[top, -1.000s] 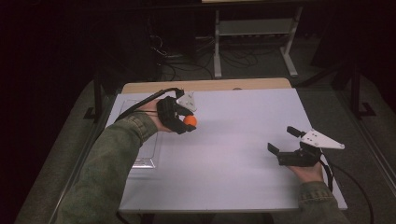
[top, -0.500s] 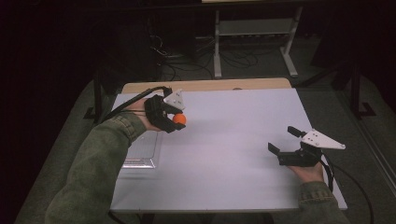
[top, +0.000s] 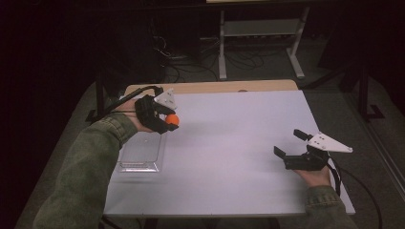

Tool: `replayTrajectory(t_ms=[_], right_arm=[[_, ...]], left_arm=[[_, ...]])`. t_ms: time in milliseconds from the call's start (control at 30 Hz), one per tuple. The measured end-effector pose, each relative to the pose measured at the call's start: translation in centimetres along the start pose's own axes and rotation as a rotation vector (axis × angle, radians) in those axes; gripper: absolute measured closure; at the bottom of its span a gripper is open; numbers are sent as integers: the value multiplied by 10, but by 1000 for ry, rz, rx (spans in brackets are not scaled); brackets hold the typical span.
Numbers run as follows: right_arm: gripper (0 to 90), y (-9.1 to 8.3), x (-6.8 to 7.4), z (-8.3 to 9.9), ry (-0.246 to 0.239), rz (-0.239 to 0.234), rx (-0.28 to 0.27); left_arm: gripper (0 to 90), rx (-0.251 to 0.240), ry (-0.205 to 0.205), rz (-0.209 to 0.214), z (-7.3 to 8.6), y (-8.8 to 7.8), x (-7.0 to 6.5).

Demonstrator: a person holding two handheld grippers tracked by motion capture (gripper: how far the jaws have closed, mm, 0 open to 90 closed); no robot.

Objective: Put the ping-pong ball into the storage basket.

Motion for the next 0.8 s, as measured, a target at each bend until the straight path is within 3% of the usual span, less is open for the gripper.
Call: replayTrajectory(t_ms=[400,800], right_arm=[[0,0,0,0,-1,1,1],[0,0,0,1,-2,3,4]], left_arm=[[504,29,-15,12,15,-1,3],[505,55,-42,-12,32,-8,11]])
Point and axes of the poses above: each handheld gripper's, and its own axes: y roughly forward along the jaws, z roughly out of its underside, x roughly to its left, the point moved 7 cm from there along y, roughly forward along the jaws, and after that the axes turned 5 degrees about -z, right-handed, at the moved point
